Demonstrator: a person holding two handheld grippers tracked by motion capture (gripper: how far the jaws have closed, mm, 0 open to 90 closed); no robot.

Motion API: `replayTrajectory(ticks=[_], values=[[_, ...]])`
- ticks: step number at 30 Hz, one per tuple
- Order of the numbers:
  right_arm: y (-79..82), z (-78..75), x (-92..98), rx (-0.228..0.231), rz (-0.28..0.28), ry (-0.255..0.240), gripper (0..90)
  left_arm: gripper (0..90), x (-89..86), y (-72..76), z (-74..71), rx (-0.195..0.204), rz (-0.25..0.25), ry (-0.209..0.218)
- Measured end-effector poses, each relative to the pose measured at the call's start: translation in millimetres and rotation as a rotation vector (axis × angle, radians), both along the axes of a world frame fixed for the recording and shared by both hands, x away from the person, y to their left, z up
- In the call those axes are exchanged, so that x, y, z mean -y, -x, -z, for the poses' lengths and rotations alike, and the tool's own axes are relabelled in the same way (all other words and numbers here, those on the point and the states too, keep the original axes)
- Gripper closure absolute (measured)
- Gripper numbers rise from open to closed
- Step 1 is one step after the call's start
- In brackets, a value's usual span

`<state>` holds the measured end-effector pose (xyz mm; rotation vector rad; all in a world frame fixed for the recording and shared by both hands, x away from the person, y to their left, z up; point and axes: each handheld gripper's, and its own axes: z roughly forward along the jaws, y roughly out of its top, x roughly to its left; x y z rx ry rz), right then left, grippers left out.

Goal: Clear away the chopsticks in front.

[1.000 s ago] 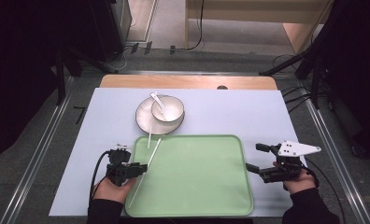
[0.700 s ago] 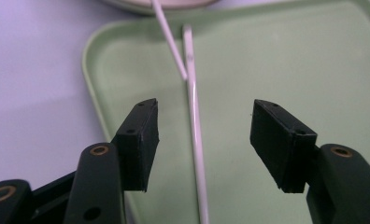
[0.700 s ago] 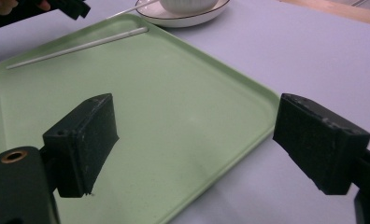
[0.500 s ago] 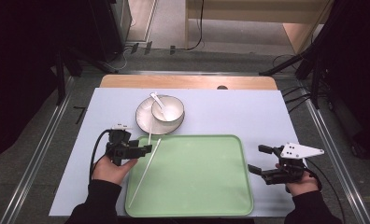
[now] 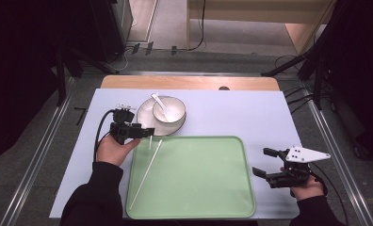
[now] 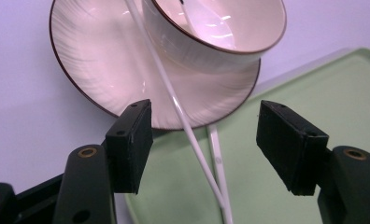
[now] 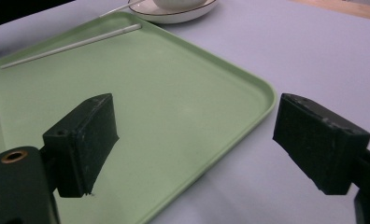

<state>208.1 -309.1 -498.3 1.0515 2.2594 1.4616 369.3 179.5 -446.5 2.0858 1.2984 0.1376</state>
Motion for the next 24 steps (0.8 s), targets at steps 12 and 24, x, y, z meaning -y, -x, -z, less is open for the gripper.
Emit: replayTrajectory(ticks=[12,24], values=[[7.3,0.5,4.9,0.000,0.020,0.009,14.1,39.8,9.7,-38.8,14.2,0.007,-0.007,0.003],[15.8,0.7,10.5,-0.003,0.045,0.007,14.1,45.5,10.4,-43.0,22.9,-0.025,-0.005,-0.052]])
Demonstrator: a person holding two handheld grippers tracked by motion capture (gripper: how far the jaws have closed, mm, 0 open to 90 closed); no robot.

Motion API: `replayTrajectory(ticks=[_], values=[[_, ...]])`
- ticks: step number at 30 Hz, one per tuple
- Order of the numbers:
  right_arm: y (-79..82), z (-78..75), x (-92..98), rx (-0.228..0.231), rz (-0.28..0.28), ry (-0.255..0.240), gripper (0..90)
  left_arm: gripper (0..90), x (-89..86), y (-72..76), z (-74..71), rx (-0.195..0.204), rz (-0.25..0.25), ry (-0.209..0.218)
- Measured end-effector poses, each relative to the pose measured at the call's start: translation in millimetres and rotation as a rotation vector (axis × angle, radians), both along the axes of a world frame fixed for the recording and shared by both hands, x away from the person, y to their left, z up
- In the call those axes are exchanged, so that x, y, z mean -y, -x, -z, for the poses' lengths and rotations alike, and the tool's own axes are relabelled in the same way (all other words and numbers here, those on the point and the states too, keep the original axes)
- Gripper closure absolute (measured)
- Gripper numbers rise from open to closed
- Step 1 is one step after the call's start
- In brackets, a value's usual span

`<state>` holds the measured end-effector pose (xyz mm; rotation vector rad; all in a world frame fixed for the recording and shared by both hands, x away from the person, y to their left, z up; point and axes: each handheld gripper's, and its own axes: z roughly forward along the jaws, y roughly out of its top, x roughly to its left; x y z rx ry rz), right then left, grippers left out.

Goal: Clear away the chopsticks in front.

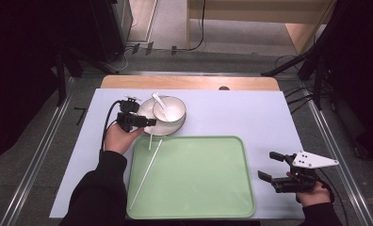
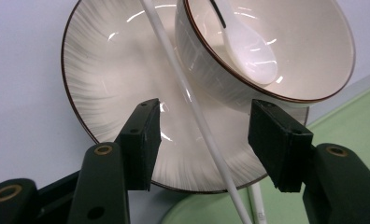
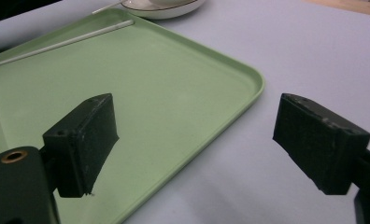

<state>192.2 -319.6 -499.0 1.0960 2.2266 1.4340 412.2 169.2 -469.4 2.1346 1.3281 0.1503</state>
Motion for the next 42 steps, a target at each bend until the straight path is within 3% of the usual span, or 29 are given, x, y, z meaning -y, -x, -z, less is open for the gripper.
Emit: replayTrajectory(ticks=[3,6,9,12,14,21,25,31,34,42], values=[[2.0,0.0,1.2,0.003,0.003,0.005,14.1,49.8,4.2,-4.5,10.7,-0.024,0.004,-0.034],[2.3,0.2,1.7,0.002,0.007,0.003,14.1,52.7,5.7,-7.3,15.7,-0.042,-0.005,-0.038],[3.1,0.3,2.1,0.000,0.009,0.005,14.1,65.6,8.1,-8.8,19.9,-0.049,-0.019,-0.052],[3.7,0.2,2.6,0.001,0.009,0.003,14.1,72.5,7.7,-10.9,23.5,-0.065,-0.040,-0.064],[4.0,0.2,2.8,0.000,0.010,0.002,14.1,80.2,5.9,-12.4,24.4,-0.080,-0.079,-0.059],[3.9,0.2,2.7,0.002,0.006,0.004,14.1,85.4,1.2,-13.1,22.4,-0.094,-0.107,-0.050],[3.6,0.2,2.3,0.002,0.004,0.004,14.1,85.8,-6.9,-11.2,11.6,-0.081,-0.129,0.005],[2.0,0.1,1.7,0.002,0.001,0.008,14.1,85.8,-21.3,-3.9,-7.7,-0.051,-0.162,0.046],[0.6,-0.2,0.6,0.003,-0.001,0.005,14.1,85.8,-29.1,6.6,-26.0,-0.009,-0.186,0.067],[-4.5,-0.7,-2.5,0.004,-0.013,0.001,14.1,85.7,-27.3,35.3,-48.1,0.014,-0.165,0.082]])
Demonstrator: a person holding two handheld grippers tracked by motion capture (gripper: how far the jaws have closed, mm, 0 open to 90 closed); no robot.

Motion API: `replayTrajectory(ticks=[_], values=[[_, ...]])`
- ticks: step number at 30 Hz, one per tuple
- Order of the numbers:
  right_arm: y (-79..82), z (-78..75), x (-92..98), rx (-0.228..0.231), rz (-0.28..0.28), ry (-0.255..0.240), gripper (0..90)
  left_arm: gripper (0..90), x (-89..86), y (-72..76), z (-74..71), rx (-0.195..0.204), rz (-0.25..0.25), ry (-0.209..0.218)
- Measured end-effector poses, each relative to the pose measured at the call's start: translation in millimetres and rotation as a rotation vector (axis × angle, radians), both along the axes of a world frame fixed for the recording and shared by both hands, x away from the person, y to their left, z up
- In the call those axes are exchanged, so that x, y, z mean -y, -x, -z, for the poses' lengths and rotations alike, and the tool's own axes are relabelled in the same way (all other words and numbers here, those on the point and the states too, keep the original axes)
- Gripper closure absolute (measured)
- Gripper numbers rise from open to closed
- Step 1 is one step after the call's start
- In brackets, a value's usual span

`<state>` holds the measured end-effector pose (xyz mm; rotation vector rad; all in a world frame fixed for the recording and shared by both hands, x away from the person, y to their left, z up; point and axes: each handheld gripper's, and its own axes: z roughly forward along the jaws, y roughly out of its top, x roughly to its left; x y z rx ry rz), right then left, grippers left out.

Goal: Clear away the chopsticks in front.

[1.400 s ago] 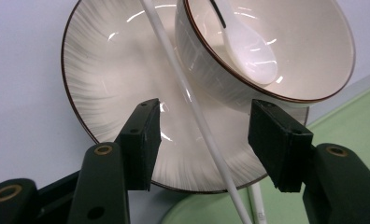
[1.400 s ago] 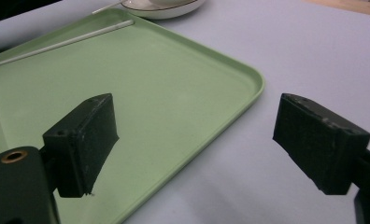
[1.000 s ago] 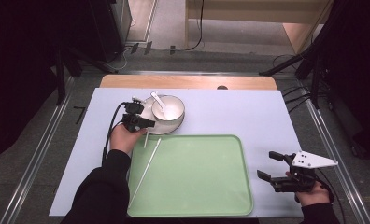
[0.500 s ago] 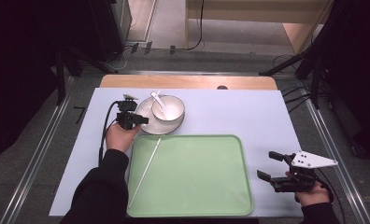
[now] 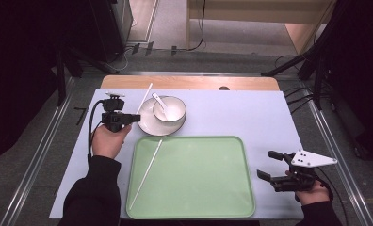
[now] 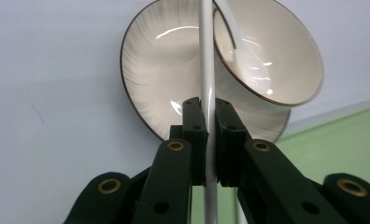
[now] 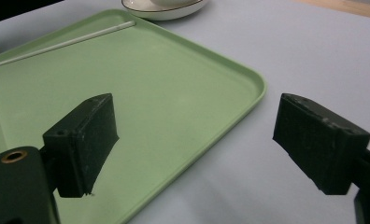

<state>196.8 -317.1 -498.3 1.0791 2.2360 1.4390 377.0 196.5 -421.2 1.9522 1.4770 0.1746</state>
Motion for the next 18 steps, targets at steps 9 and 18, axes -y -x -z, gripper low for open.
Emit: replayTrajectory(ticks=[9,18], values=[[-7.8,-0.7,-4.0,0.008,-0.027,-0.004,14.1,85.7,3.7,45.7,-2.5,-0.008,0.043,0.008],[-17.6,-1.2,-11.7,0.006,-0.055,-0.007,14.1,85.7,7.3,78.2,6.2,-0.032,0.064,0.014]])
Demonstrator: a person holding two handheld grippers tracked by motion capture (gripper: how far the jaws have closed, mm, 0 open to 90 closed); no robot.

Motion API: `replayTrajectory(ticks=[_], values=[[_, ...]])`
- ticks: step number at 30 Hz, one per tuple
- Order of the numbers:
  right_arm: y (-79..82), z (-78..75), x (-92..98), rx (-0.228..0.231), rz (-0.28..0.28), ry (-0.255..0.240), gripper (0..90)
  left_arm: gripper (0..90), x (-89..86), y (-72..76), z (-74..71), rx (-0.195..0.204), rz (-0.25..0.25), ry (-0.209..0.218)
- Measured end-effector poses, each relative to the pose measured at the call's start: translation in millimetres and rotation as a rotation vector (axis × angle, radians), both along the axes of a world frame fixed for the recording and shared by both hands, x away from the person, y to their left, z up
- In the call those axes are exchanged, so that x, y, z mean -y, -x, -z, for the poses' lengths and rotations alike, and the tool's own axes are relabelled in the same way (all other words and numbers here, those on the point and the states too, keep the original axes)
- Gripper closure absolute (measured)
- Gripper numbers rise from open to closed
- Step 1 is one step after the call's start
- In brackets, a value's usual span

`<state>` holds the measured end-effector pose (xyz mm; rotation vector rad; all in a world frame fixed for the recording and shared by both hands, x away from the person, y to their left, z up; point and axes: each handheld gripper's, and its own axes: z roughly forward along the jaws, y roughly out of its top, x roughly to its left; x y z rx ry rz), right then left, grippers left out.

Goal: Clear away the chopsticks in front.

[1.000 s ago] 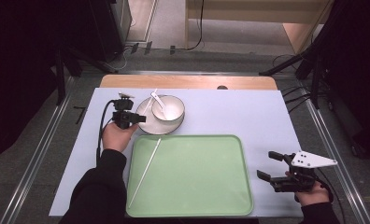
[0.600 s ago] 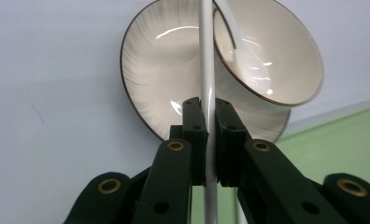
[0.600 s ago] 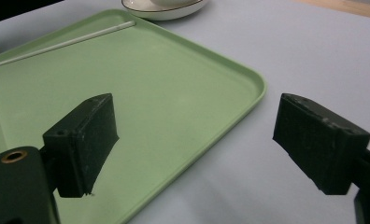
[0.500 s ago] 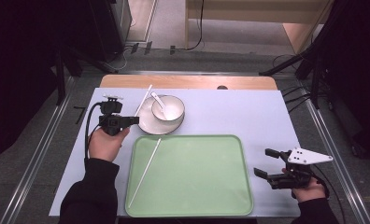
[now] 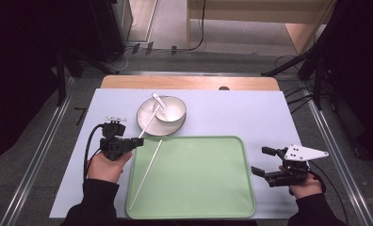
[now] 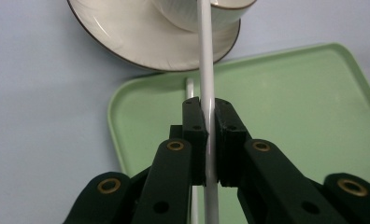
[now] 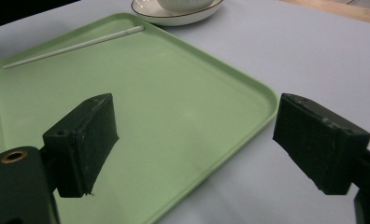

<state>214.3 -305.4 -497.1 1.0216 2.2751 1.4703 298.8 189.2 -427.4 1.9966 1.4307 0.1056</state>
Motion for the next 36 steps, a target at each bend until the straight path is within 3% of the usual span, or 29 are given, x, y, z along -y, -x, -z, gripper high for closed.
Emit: replayTrajectory(ticks=[3,10,20,28,36], values=[[-4.4,-0.1,-3.7,0.000,-0.014,0.001,14.1,85.7,1.2,13.1,2.0,-0.007,0.004,0.016],[-10.3,-0.5,-9.1,0.001,-0.035,0.002,14.1,85.6,7.7,36.9,10.7,-0.029,0.024,0.009],[-12.1,-0.2,-10.3,0.002,-0.038,0.001,14.1,85.5,19.3,60.5,21.4,-0.061,0.055,0.013],[-11.7,-0.4,-10.2,0.001,-0.038,0.002,14.1,85.5,27.8,59.2,47.2,-0.135,0.067,-0.013],[-11.0,-0.6,-9.7,0.001,-0.039,-0.002,14.1,85.4,28.3,50.6,65.1,-0.158,0.027,-0.067]])
